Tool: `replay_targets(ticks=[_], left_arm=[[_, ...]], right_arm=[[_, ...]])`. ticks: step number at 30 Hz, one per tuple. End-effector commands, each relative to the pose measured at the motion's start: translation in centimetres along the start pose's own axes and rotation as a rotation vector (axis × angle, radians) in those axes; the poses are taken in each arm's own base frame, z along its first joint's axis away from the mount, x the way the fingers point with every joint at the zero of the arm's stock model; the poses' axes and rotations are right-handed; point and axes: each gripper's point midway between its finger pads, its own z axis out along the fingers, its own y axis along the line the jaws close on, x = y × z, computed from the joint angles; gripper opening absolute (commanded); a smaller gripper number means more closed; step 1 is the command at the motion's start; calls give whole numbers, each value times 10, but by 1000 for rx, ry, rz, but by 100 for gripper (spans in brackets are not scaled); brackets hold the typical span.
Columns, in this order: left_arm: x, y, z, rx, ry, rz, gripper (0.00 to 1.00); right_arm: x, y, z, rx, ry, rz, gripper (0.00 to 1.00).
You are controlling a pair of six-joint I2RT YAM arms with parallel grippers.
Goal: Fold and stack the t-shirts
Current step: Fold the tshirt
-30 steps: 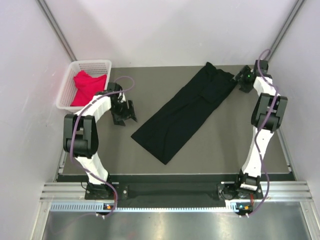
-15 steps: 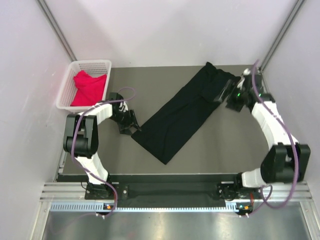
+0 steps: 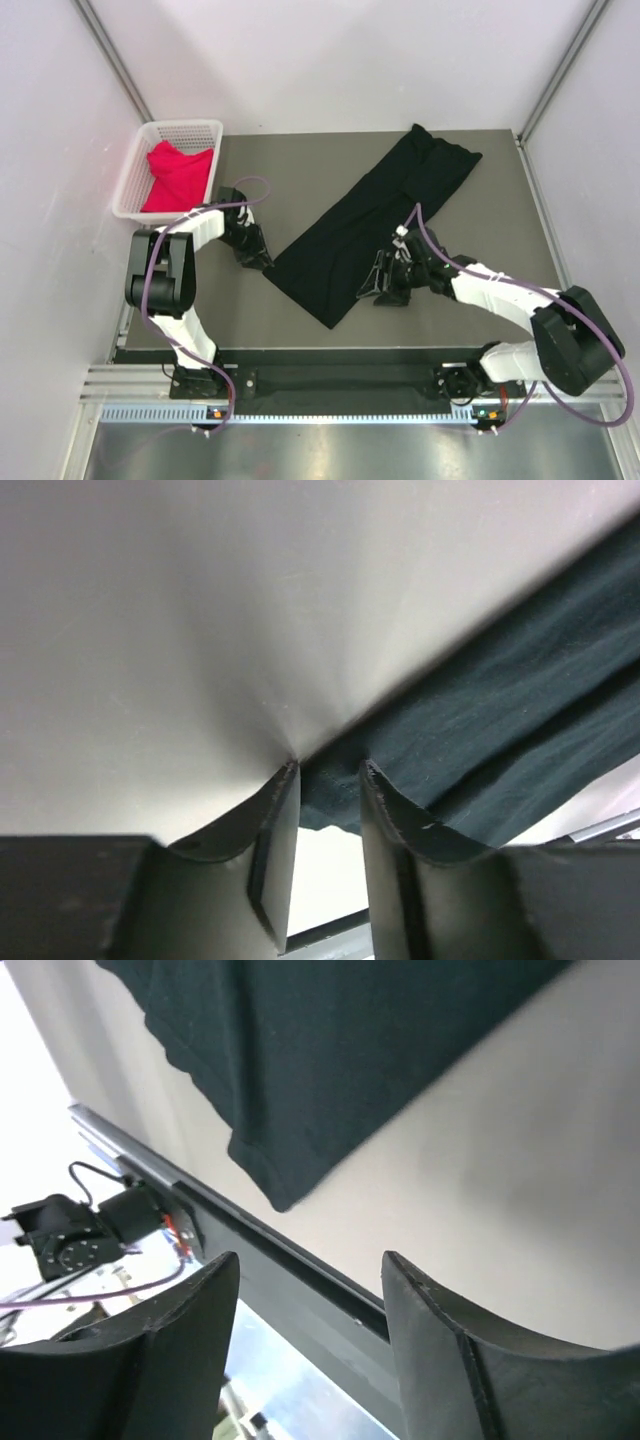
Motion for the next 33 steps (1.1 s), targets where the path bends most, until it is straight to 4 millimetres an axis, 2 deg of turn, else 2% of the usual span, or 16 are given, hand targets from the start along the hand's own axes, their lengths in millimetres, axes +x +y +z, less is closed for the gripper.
replay_targets(ticks=[1,2,4,8,13,14,16,17,19,21,22,24,25,27,28,33], left_arm=[[11,18,2,-77,10,22,31],[12,19,2,-81,12,22,24],[17,19,2,-76,18,22,17],[26,16,1,-66,30,15,0],[45,20,-8,-92,20,1,0],[49,24,-10,-109,10,-12,0],[65,28,-16,-124,4,-45,0],[72,28,-18,-130,0,-51,0],[77,16,-27,-129,-43,-63,0],[91,3,-31,-128,-34,-80,0],[98,-2,-31,-116,-37,-135,0],[113,-7,-30,-105,-31,-153,0],[117,-8,-30,-104,-33,-183,0],[120,-5,-34,-114,-73,-189,0],[119,-2,-37,-126,-92,-197,3],[95,7,-62,-235,-206,-152,44]], right_arm=[[-3,39,13,-153,-29,24,58],[-1,41,18,-174,-31,37,57],[7,51,25,-245,-23,82,51],[29,50,41,-220,42,123,48],[51,36,45,-159,61,143,47],[53,37,42,-167,57,139,47],[64,19,38,-112,78,147,47],[60,23,28,-125,50,98,47],[42,15,16,-74,-37,59,48],[21,6,-7,5,-130,-20,50],[-1,-1,-19,29,-195,-7,50],[-28,-5,-40,42,-267,-49,52],[-55,-17,-54,64,-337,-2,52],[-86,-17,-71,57,-375,-19,54],[-109,-29,-83,77,-420,17,55],[-210,-41,-117,132,-526,29,56]])
